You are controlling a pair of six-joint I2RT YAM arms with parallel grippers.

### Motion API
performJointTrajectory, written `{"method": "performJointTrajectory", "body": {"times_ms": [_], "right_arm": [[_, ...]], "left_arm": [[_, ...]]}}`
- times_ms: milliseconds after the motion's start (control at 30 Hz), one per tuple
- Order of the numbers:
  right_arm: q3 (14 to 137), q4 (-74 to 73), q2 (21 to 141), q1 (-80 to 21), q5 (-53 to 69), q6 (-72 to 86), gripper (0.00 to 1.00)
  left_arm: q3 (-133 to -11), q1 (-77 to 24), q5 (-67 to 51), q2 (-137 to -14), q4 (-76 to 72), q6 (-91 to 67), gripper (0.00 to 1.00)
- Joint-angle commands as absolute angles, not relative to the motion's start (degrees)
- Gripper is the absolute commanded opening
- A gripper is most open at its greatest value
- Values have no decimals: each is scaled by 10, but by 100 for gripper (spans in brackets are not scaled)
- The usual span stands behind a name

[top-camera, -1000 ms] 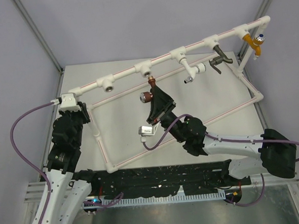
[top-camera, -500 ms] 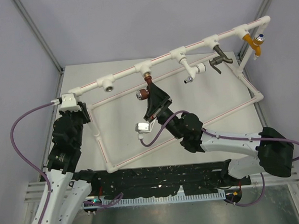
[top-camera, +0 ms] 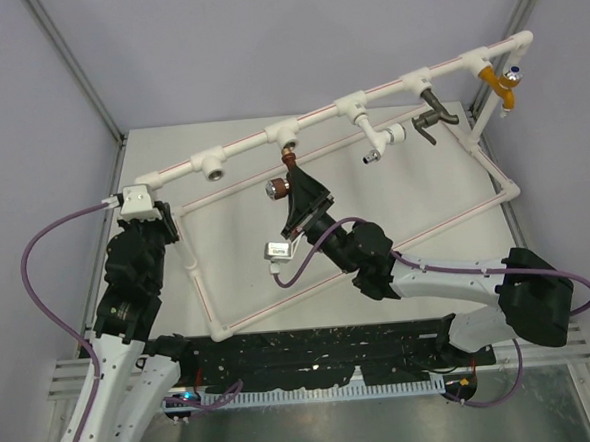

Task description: Install the water faucets

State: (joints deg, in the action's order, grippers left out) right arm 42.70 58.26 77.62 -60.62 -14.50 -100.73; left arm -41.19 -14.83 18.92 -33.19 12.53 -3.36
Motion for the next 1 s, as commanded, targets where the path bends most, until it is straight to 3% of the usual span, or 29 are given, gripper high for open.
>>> {"method": "performJointTrajectory", "body": {"times_ms": [0,967], "right_arm": [[450,608,768,-600,-156,-1020,5],[456,610,733,-599,-164,-1027,5]], "left_arm": [[-387,-166,143,-338,208,-15,0],[-384,-168,150,-341,207,-11,0]]}}
